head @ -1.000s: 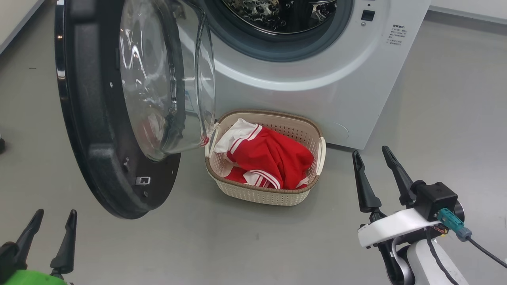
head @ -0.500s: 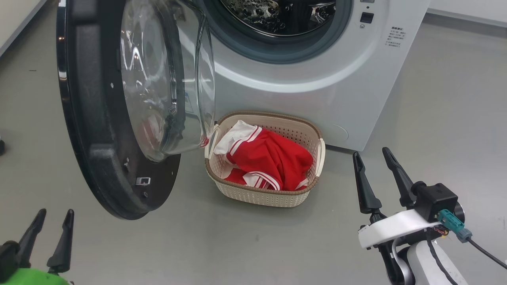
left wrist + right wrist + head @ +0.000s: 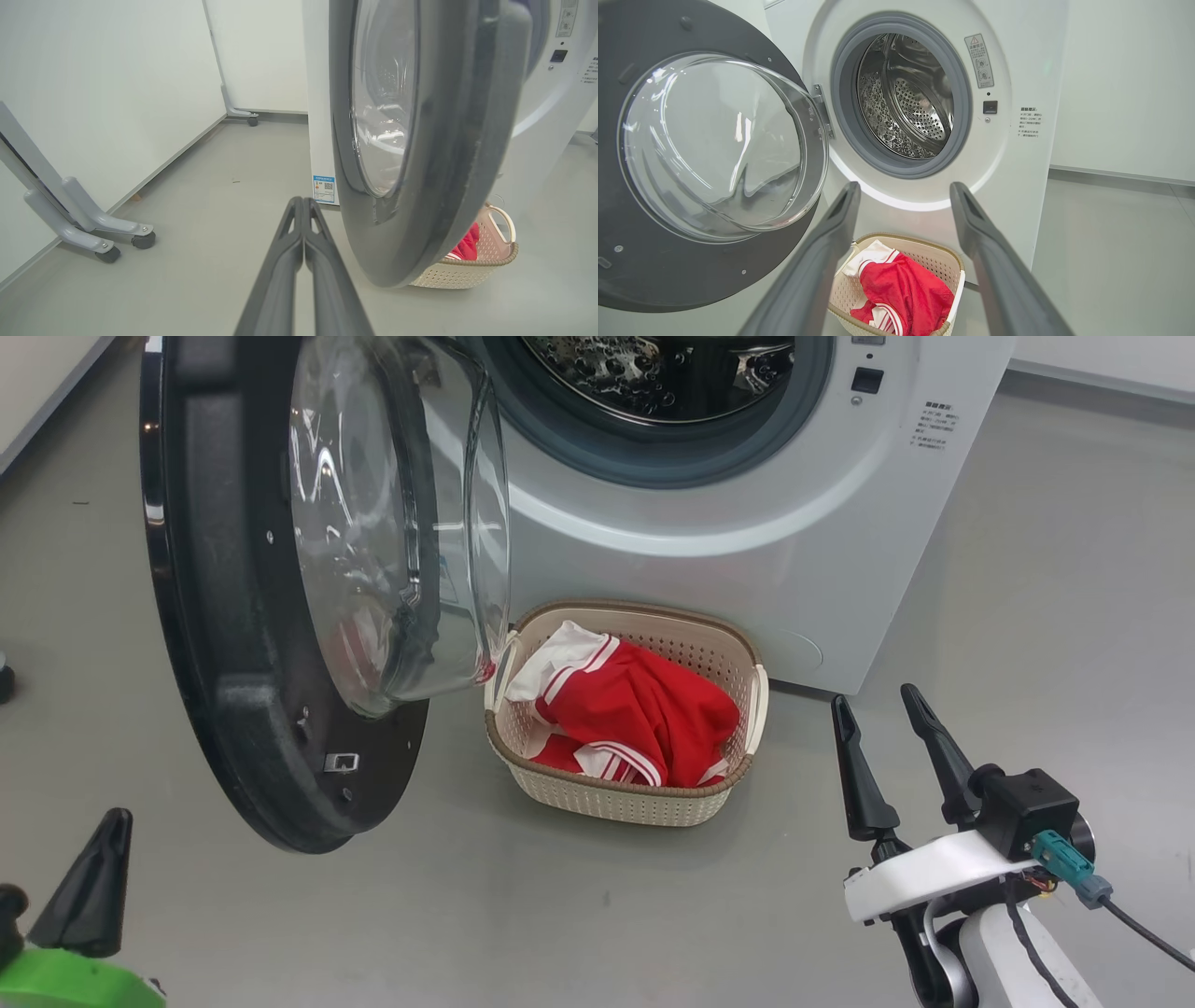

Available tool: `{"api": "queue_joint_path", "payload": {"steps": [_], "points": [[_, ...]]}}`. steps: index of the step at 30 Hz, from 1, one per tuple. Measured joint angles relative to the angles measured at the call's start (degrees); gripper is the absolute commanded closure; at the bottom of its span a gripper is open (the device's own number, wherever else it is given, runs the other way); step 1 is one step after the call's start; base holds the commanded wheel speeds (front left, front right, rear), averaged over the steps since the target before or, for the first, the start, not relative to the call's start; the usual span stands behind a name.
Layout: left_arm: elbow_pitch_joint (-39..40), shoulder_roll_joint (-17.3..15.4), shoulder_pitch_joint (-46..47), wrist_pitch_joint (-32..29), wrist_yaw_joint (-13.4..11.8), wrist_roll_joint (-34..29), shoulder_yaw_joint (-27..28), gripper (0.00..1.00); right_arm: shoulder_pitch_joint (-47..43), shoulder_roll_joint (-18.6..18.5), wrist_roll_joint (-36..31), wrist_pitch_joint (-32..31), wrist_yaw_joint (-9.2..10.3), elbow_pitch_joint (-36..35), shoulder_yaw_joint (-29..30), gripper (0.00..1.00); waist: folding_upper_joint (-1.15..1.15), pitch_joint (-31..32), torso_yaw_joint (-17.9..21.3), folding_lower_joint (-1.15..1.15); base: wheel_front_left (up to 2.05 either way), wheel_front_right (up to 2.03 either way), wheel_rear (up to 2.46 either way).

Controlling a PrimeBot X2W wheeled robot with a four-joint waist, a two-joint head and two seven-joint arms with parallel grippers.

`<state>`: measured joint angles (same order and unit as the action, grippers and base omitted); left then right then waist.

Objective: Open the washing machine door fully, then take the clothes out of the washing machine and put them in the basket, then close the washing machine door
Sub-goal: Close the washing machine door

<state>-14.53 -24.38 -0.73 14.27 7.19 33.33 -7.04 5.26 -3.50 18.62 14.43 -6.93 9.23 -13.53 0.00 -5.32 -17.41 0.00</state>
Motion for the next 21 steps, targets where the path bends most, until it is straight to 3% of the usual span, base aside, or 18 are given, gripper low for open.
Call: {"api": "queue_joint_path", "payload": {"steps": [9,21], "points": [[0.2,0.1,3.5,-0.4,0.0,8.9,2.7,1.0,-0.2,0.1,0.0,0.0,-0.01,0.0,-0.2,0.0,0.0,0.4,-0.1,0.0,0.0,0.0,0.0],[0.6,2.7,5.9,-13.0,0.0,30.8,5.6,1.0,-0.7,0.2,0.0,0.0,-0.02,0.0,-0.6,0.0,0.0,-0.1,0.2,0.0,0.0,0.0,0.0]]}}
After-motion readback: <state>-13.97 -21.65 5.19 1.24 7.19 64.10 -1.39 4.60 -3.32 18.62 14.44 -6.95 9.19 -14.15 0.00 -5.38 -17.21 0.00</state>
